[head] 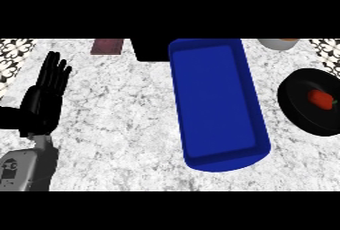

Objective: Pick the bell pepper from the tray and place it in the pot

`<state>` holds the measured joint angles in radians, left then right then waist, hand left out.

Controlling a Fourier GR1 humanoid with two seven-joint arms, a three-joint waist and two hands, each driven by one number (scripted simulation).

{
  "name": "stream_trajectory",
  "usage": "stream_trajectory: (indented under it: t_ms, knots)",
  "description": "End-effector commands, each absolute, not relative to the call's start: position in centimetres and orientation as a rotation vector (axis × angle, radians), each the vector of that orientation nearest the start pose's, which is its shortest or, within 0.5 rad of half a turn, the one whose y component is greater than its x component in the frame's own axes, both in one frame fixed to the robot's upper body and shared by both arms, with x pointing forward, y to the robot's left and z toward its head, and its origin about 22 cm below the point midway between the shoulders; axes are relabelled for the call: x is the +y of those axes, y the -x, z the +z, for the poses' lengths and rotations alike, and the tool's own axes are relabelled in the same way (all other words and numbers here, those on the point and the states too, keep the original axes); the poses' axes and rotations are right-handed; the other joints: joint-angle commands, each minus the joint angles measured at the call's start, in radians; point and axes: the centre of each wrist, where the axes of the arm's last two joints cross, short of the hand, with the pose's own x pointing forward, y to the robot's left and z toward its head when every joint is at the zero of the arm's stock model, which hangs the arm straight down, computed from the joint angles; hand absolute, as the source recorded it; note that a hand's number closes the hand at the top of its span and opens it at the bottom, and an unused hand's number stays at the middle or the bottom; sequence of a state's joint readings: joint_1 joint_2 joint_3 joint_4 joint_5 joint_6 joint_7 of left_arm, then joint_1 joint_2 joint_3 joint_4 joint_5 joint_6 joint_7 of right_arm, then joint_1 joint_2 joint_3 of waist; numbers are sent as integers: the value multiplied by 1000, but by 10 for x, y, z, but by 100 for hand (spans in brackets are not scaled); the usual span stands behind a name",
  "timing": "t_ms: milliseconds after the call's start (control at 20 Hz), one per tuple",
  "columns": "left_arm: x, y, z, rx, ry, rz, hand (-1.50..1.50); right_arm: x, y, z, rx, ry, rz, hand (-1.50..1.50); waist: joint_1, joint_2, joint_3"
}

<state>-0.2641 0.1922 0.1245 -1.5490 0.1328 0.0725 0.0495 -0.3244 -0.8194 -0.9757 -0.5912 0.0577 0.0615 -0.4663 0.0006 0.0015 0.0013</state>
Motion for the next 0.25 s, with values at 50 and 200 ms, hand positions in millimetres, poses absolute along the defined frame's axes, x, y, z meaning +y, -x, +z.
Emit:
stream_trajectory:
  t_ms: [50, 200]
  knots:
    - [275, -311, 77, -1755, -110, 49, 0, -622, -154, 106, -1640, 1040, -469, -150, -3, 0, -1]
    - [267, -293, 80, -1761, -98, 46, 0, -632, -129, 97, -1630, 1056, -451, -150, 3, 0, 0]
